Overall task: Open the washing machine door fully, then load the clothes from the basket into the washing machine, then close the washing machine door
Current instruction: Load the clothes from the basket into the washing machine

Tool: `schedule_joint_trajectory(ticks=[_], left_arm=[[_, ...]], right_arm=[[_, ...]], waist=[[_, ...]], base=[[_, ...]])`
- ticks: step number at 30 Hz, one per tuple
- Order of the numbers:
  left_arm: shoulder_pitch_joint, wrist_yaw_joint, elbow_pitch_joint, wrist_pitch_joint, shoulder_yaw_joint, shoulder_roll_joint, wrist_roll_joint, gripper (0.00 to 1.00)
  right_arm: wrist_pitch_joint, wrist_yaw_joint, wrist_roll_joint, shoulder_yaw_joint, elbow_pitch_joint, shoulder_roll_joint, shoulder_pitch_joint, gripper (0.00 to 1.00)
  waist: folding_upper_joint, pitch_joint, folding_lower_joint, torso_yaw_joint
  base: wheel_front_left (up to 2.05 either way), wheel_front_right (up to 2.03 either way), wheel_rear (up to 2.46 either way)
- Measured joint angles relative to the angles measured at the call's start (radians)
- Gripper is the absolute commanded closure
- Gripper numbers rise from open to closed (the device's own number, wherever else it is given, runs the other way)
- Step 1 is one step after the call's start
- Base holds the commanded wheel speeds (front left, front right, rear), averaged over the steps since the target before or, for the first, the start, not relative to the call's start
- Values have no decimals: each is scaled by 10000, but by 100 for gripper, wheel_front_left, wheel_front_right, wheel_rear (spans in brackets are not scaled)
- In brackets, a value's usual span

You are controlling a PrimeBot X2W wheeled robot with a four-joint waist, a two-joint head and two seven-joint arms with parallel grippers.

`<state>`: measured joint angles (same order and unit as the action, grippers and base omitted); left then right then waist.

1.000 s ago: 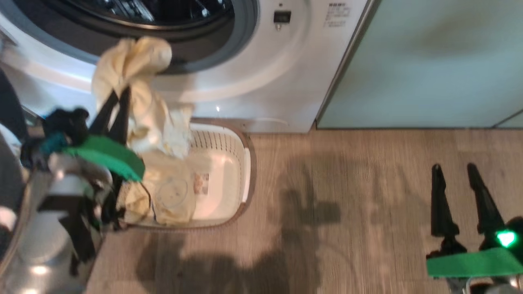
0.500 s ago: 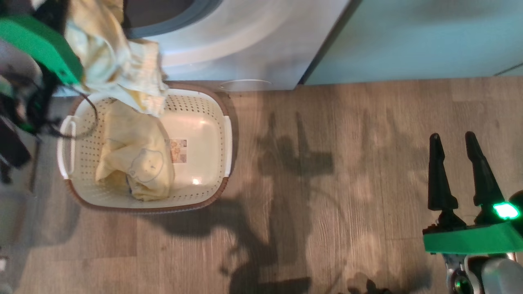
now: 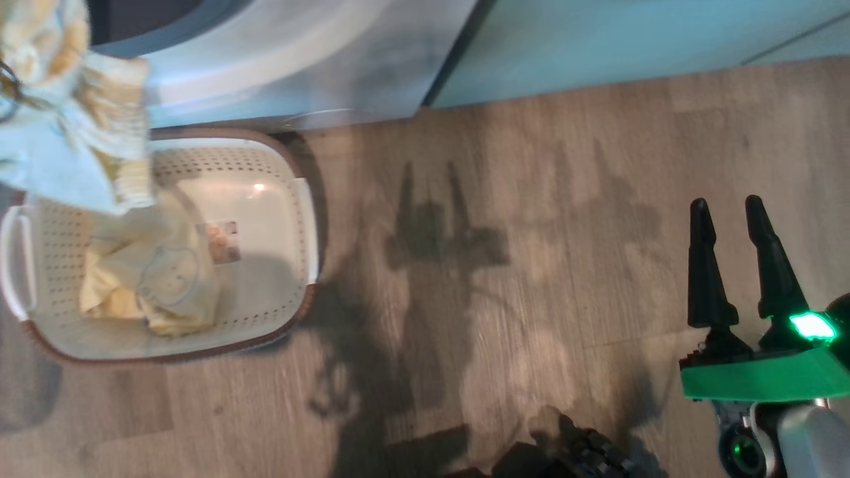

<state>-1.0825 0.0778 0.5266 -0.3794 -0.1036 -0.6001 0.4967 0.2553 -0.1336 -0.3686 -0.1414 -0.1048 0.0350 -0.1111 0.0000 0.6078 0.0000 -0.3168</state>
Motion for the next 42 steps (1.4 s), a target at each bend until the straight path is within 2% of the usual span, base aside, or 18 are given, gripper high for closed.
schedule_joint_trajectory(ticks=[7,15,19,21,25,28,40,41,42], left_arm=[[-1276,165,629,1053,33,-571,-328,100],[-2564,242,1135,3636,-303,-702,-1252,100],[-3401,2,1336,5271,-424,-727,-1891,100],[-3626,-19,1626,5613,-602,-727,-2061,100],[-3777,-73,2309,5730,-654,-702,-2125,100],[-3743,-59,2872,5415,-671,-662,-2002,100],[-3275,88,4019,3208,-717,-167,-1104,100],[-3225,86,4057,3120,-696,-134,-1030,2],[-3159,86,4088,3070,-698,-115,-980,0]], right_arm=[[0,0,-295,-161,-19,-2,0,0],[0,0,-504,-278,-38,-4,-6,0],[0,0,-627,-309,-73,-4,-42,0],[0,0,-631,-320,-77,-4,-84,0],[0,0,-713,-311,-77,-4,-236,0],[0,0,-713,-303,-77,-4,-239,0],[0,0,-713,-290,-15,-4,-442,0],[0,0,-713,-290,-4,-4,-443,0],[0,0,-713,-284,6,-4,-442,0]], waist=[[0,347,0,-676],[0,692,1,-1080],[0,822,0,-1165],[0,880,1,-1175],[0,939,0,-1122],[0,968,0,-1057],[0,916,0,-810],[0,886,0,-802],[0,848,-1,-795]], base=[[0,0,0],[0,0,0],[0,0,0],[0,0,0],[0,0,0],[0,0,0],[0,0,0],[0,0,0],[0,0,0]])
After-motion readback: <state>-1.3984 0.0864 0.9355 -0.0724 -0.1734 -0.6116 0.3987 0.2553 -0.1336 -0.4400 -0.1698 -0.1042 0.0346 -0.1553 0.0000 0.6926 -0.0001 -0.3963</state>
